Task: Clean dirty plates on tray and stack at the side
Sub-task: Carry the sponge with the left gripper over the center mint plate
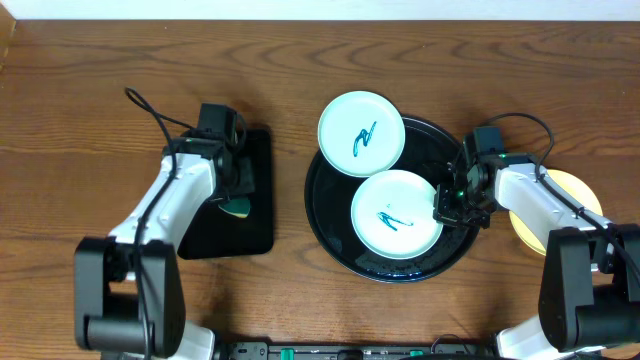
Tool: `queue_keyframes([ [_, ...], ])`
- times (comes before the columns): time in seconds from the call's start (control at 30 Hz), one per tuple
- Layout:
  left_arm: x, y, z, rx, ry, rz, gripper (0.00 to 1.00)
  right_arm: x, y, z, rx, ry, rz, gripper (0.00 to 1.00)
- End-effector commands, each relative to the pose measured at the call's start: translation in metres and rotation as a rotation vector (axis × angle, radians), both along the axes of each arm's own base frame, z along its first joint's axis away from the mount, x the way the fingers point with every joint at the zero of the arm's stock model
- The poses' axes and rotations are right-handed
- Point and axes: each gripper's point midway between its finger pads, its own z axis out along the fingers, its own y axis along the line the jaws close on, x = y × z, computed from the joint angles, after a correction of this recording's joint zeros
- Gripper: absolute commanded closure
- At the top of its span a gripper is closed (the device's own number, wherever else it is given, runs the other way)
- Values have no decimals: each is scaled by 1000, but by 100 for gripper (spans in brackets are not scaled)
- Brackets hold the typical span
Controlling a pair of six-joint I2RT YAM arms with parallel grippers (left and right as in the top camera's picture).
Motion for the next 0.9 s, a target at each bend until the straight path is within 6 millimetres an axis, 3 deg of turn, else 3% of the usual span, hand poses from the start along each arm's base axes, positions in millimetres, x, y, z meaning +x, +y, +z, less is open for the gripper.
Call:
queue_keyframes([
  [0.0,-6,4,-18,17,58,27,91,-1,0,-4,-9,5,1,99],
  [0.13,-9,5,-27,20,88,27,91,-1,0,-4,-9,5,1,99],
  [0.33,-7,0,-21,-6,80,22,92,-1,0,-4,-9,5,1,99],
  [0.53,1,-21,-6,-129,38,12,92,0,0,-4,-9,1,1,99],
  [0.87,-2,-51,-5,-183,42,-42,92,2,0,-4,-7,-6,1,99],
])
